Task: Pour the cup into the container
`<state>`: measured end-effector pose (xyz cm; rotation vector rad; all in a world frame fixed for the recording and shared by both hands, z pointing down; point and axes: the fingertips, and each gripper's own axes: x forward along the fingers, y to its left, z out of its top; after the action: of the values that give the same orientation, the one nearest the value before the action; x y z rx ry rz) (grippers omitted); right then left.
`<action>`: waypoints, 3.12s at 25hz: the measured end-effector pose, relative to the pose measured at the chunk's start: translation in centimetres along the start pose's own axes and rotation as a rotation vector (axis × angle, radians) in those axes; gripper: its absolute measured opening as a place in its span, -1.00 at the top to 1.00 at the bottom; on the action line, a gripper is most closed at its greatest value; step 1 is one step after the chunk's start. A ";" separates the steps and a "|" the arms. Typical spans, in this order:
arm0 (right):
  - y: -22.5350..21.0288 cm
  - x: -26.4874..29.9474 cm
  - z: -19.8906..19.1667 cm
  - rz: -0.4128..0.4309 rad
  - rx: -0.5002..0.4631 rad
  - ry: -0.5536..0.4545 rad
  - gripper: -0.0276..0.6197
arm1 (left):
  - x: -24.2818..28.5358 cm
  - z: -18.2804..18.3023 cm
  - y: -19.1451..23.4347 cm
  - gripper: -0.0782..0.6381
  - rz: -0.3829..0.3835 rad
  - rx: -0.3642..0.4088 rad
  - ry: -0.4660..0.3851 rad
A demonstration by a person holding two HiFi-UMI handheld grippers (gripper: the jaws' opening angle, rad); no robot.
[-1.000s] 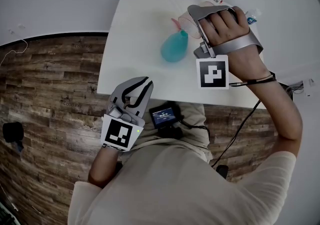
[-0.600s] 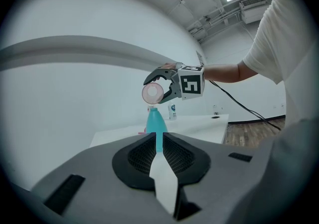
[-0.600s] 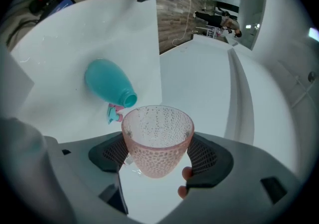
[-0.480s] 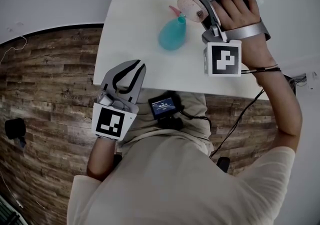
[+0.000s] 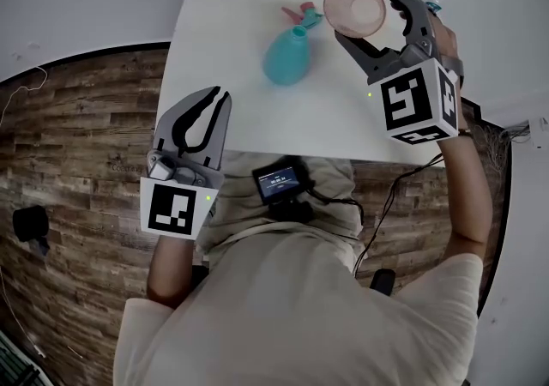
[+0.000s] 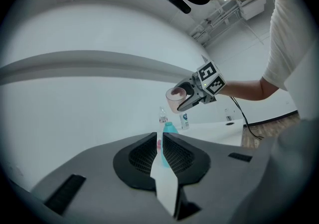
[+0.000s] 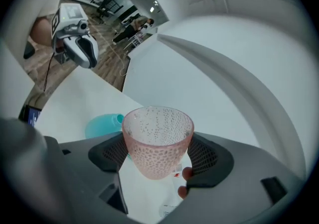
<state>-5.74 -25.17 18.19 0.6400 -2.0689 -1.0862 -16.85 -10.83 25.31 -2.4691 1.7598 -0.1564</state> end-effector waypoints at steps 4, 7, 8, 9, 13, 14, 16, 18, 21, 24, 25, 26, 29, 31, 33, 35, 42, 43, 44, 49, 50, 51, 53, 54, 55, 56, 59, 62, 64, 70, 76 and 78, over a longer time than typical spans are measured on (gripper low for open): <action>0.3 -1.1 -0.3 0.028 0.176 -0.076 -0.23 | 0.6 0.5 -0.1 0.67 0.009 0.003 -0.017; 0.4 -1.6 -0.9 0.038 0.283 -0.119 -0.23 | 1.3 0.7 -0.3 0.67 0.012 0.010 -0.020; 0.4 -1.7 -1.1 0.040 0.312 -0.129 -0.23 | 1.5 0.8 -0.3 0.67 0.013 0.011 -0.020; 0.5 -1.7 -1.4 0.041 0.341 -0.137 -0.23 | 1.7 0.9 -0.2 0.67 0.014 0.011 -0.020; 0.3 -1.9 -2.4 0.046 0.457 -0.163 -0.23 | 2.1 1.3 0.3 0.67 0.023 0.009 -0.022; 0.3 -2.0 -2.8 0.043 0.487 -0.169 -0.23 | 2.2 1.4 0.3 0.67 0.026 0.011 -0.024; 0.2 -2.6 -3.7 0.026 0.545 -0.178 -0.23 | 2.4 1.7 0.2 0.67 0.033 0.016 -0.031; 0.2 -3.2 -4.6 -0.001 0.601 -0.186 -0.23 | 2.4 2.0 0.1 0.67 0.039 0.026 -0.045; 0.3 -4.0 -5.9 -0.055 0.693 -0.209 -0.23 | 2.8 2.5 0.1 0.67 0.037 0.023 -0.085; 1.0 -5.0 -7.2 -0.094 0.772 -0.223 -0.23 | 3.4 2.9 -0.3 0.67 0.039 0.003 -0.111; 1.3 -5.3 -7.7 -0.104 0.792 -0.226 -0.23 | 3.5 2.9 -0.5 0.67 0.039 -0.002 -0.119; 1.5 -5.7 -8.1 -0.117 0.808 -0.230 -0.23 | 3.5 2.9 -0.7 0.67 0.040 -0.005 -0.126; 1.9 -6.8 -9.3 -0.176 0.845 -0.250 -0.23 | 3.6 3.0 -0.9 0.67 0.043 -0.004 -0.146; 2.3 -7.3 -9.8 -0.201 0.861 -0.263 -0.23 | 3.6 2.8 -1.2 0.67 0.042 0.004 -0.148; 2.9 -7.2 -10.2 -0.199 0.870 -0.269 -0.23 | 3.8 2.5 -1.7 0.67 0.029 0.031 -0.137; 3.3 -6.9 -10.3 -0.189 0.876 -0.270 -0.23 | 4.2 2.8 -2.4 0.67 0.002 0.065 -0.121; 3.9 -6.1 -9.3 -0.160 0.884 -0.269 -0.23 | 5.1 6.5 -2.6 0.67 -0.008 0.111 -0.160; 4.0 -6.2 -9.2 -0.157 0.885 -0.268 -0.23 | 4.9 6.3 -2.6 0.67 -0.005 0.100 -0.160; 4.2 -6.3 -9.2 -0.154 0.884 -0.265 -0.23 | 4.7 5.9 -2.7 0.67 -0.005 0.086 -0.154; 5.0 -7.6 -9.9 -0.176 0.893 -0.257 -0.23 | 4.9 3.8 -4.1 0.67 -0.036 0.065 -0.108; 5.3 -7.9 -10.0 -0.181 0.899 -0.256 -0.23 | 4.9 3.6 -4.4 0.67 -0.040 0.065 -0.106; 5.6 -8.1 -10.2 -0.185 0.901 -0.254 -0.23 | 4.8 3.3 -4.7 0.67 -0.042 0.060 -0.104; 6.0 -8.3 -10.5 -0.190 0.898 -0.247 -0.23 | 4.7 2.4 -5.3 0.67 -0.044 0.038 -0.095; 6.2 -8.4 -10.6 -0.191 0.895 -0.243 -0.23 | 4.7 1.9 -5.6 0.67 -0.048 0.032 -0.087; 6.3 -8.4 -10.7 -0.192 0.893 -0.240 -0.23 | 4.7 1.4 -5.9 0.67 -0.055 0.036 -0.078; 6.6 -8.4 -10.8 -0.193 0.894 -0.239 -0.23 | 4.7 0.9 -6.3 0.67 -0.064 0.046 -0.070; 7.3 -8.5 -11.0 -0.191 0.899 -0.237 -0.23 | 4.5 0.1 -6.9 0.67 -0.079 0.065 -0.050; 7.9 -8.5 -10.9 -0.186 0.898 -0.239 -0.23 | 4.5 0.2 -7.5 0.67 -0.089 0.063 -0.045; 8.0 -8.4 -10.4 -0.181 0.891 -0.244 -0.23 | 4.5 0.4 -7.8 0.67 -0.096 0.071 -0.047; 7.2 -8.4 -9.4 -0.179 0.866 -0.259 -0.23 | 4.4 0.5 -7.9 0.67 -0.106 0.075 -0.053; 7.2 -8.1 -9.7 -0.180 0.876 -0.247 -0.23 | 4.1 -0.1 -7.4 0.67 -0.105 0.066 -0.048; 7.2 -8.0 -9.8 -0.180 0.876 -0.240 -0.23 | 4.1 -0.5 -7.2 0.67 -0.105 0.058 -0.040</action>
<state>6.09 -20.69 25.38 1.1669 -2.7254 -0.2903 -8.83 -12.35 26.92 -2.5056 1.5884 -0.1626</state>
